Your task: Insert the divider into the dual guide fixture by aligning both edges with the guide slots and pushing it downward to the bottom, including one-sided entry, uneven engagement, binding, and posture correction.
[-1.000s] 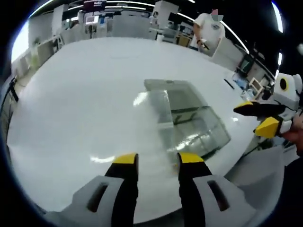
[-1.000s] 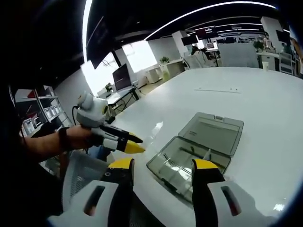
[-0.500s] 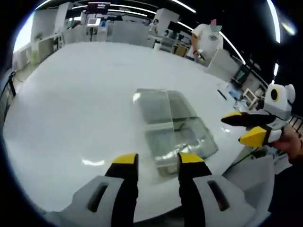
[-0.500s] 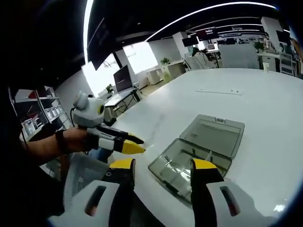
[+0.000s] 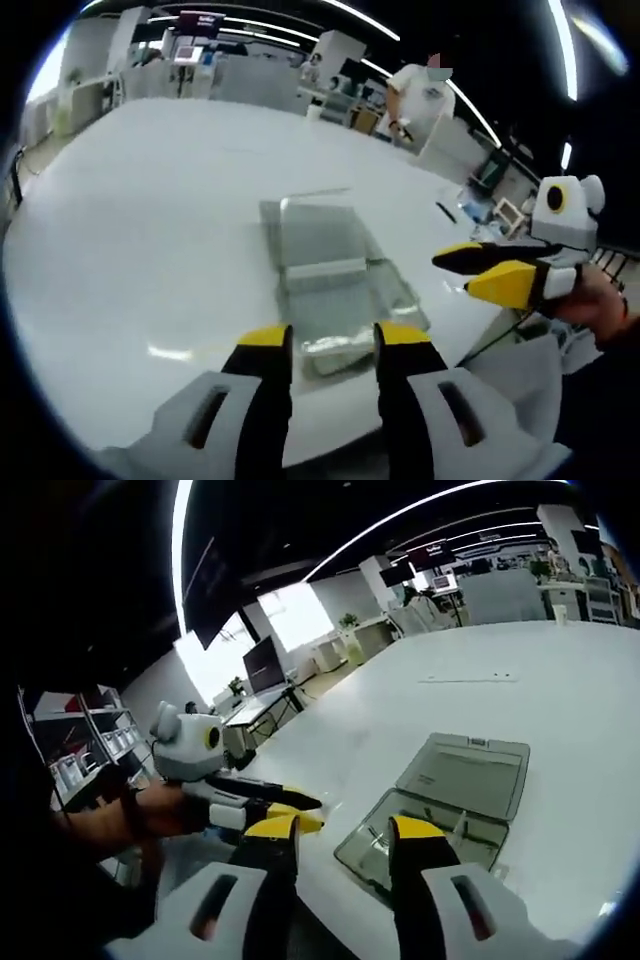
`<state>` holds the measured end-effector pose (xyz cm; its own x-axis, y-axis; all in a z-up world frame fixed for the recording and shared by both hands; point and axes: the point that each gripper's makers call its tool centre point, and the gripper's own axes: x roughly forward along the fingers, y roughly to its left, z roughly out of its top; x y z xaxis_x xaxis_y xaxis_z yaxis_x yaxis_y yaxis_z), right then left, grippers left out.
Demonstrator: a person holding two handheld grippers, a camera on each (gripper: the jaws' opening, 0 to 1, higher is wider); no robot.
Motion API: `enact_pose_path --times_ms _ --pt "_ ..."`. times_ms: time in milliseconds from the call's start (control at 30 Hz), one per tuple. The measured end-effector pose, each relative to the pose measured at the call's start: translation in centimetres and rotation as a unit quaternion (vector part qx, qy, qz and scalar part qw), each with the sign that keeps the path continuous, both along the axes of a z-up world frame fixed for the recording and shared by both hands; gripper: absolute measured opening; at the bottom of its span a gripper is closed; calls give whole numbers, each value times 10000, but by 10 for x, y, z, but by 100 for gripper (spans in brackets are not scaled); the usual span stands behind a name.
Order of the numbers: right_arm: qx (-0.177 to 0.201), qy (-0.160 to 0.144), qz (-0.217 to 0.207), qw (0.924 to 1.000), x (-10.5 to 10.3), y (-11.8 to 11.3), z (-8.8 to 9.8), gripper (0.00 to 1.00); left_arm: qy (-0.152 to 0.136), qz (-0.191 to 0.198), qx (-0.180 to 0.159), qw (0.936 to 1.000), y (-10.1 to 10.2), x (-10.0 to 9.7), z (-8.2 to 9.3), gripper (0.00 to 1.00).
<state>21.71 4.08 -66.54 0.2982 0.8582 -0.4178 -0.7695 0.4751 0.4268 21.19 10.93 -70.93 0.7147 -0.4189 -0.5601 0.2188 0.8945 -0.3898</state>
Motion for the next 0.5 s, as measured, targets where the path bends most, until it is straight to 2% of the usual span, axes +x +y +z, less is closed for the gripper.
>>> enact_pose_path --times_ms 300,400,500 --pt "237 66 -64 9997 -6 8 13 22 -214 -224 -171 9994 -15 -8 13 31" --pt "177 99 -61 9998 -10 11 12 17 -269 -283 -270 9989 -18 -9 15 31" --pt "146 88 -146 9997 -11 12 11 16 -362 -361 -377 9980 -21 -12 18 31"
